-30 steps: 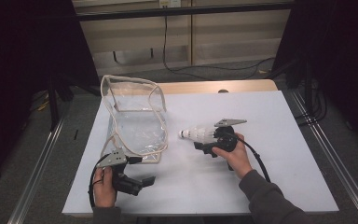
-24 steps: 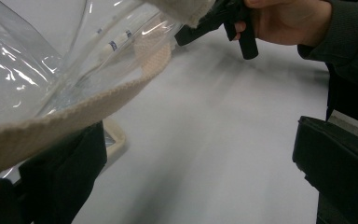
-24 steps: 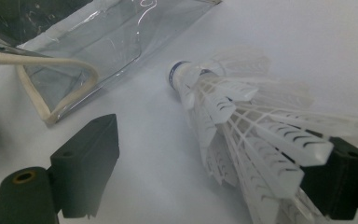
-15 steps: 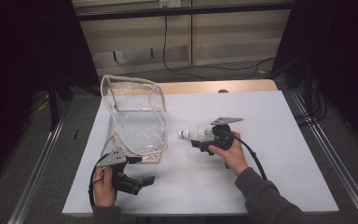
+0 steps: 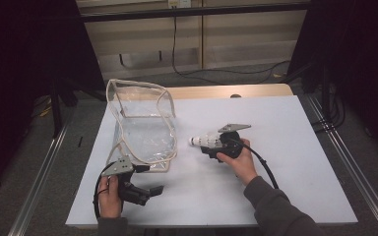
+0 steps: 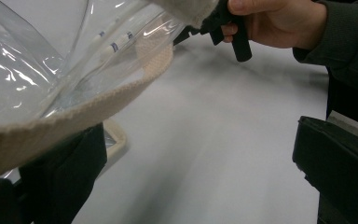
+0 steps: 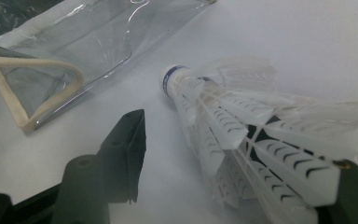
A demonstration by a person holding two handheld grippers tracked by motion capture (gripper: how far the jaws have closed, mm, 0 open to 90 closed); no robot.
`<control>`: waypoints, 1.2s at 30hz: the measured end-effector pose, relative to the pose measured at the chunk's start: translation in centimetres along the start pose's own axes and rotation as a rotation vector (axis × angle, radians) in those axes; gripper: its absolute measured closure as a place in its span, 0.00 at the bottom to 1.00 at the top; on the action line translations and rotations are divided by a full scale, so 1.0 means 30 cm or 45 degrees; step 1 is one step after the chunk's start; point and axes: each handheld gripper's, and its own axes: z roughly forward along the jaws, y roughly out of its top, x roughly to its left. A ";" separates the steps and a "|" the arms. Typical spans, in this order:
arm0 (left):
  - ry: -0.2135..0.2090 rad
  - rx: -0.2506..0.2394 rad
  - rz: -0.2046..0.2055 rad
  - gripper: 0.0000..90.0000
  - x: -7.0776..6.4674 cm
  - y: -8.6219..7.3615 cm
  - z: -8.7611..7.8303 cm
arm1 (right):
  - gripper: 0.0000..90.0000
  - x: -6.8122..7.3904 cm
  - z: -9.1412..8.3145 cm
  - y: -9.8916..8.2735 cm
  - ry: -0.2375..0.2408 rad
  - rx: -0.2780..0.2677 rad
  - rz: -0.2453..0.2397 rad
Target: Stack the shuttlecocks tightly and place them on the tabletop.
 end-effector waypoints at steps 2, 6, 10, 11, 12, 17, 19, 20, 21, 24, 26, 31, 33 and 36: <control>0.002 -0.001 -0.001 0.03 0.001 0.000 0.001 | 0.47 0.003 0.004 0.003 -0.007 0.000 -0.004; 0.003 0.006 0.001 0.03 0.003 0.001 0.002 | 0.54 0.005 0.012 0.005 -0.024 -0.004 -0.012; 0.002 0.002 -0.001 0.03 0.004 0.000 0.004 | 0.61 0.004 0.016 0.005 -0.045 -0.009 -0.013; 0.001 0.003 -0.001 0.03 0.004 0.000 0.004 | 0.63 0.004 0.015 0.006 -0.049 -0.011 -0.012; 0.001 0.004 -0.001 0.03 0.004 0.000 0.004 | 0.63 0.002 0.016 0.006 -0.048 -0.015 -0.014; 0.001 0.014 -0.001 0.03 0.002 -0.001 0.002 | 0.63 0.006 0.025 0.005 -0.064 -0.012 -0.020; 0.002 0.013 -0.001 0.03 0.002 -0.001 0.002 | 0.64 0.007 0.027 0.008 -0.070 -0.012 -0.014; 0.002 0.015 0.000 0.03 0.001 -0.002 0.002 | 0.64 0.007 0.029 0.009 -0.075 -0.015 -0.014; 0.004 0.014 -0.002 0.03 0.001 -0.002 0.002 | 0.64 0.006 0.032 0.009 -0.074 -0.019 -0.013; 0.004 0.014 -0.005 0.03 0.001 -0.005 0.001 | 0.71 0.008 0.037 0.009 -0.097 -0.021 -0.023; 0.007 0.014 -0.005 0.03 0.002 -0.005 -0.001 | 0.79 0.006 0.038 0.009 -0.107 -0.023 -0.030; 0.009 0.008 -0.006 0.03 0.003 -0.005 -0.002 | 0.91 0.001 0.035 0.010 -0.120 -0.011 -0.038; 0.008 0.002 -0.009 0.03 0.003 -0.005 -0.001 | 0.91 0.004 0.032 0.013 -0.118 -0.011 -0.055; 0.009 0.012 -0.004 0.03 0.004 -0.004 0.000 | 0.94 0.002 0.025 0.017 -0.101 -0.012 -0.075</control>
